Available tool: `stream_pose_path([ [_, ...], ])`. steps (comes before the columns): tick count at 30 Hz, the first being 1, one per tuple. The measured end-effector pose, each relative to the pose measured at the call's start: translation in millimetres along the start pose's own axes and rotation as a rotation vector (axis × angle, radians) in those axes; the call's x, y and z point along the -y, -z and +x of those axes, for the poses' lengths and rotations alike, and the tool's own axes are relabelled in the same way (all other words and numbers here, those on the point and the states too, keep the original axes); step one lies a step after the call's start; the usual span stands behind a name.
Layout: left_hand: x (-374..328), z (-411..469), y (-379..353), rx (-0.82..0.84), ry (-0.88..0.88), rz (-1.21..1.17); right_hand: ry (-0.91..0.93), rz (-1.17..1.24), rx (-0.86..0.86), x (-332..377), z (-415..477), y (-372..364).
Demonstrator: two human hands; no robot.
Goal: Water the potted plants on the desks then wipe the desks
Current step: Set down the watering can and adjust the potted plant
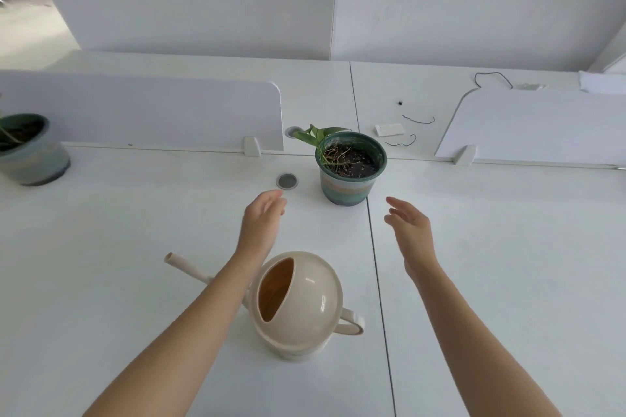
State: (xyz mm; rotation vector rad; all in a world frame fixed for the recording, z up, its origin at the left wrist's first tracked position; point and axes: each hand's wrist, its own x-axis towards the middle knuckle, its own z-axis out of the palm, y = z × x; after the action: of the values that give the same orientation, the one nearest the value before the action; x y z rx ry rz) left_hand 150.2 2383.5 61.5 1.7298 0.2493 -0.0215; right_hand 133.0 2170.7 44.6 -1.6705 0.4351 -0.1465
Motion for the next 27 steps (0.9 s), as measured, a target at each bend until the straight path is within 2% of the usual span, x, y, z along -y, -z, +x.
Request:
stream_pose_path([
  [4, -6.7, 42.4, -28.7, 0.042, 0.01, 0.004, -0.019, 0.005, -0.016, 5.2, 35.7, -7.4],
  [10, 7.9, 94.1, -67.0, 0.056, 0.192, -0.188, -0.029, -0.036, 0.005, 5.4, 82.0, -21.3],
  [13, 14.7, 108.7, -83.9, 0.094, 0.238, -0.18, -0.028, 0.015, 0.008, 1.1, 100.4, -30.4],
  [22, 22.6, 134.9, -112.5, 0.18, 0.17, -0.278, -0.007, 0.14, -0.048, -20.3, 114.6, -45.3],
  [27, 27.1, 124.0, -121.7, 0.213, 0.133, -0.259, 0.019, 0.092, -0.018, -23.0, 122.8, -48.6],
])
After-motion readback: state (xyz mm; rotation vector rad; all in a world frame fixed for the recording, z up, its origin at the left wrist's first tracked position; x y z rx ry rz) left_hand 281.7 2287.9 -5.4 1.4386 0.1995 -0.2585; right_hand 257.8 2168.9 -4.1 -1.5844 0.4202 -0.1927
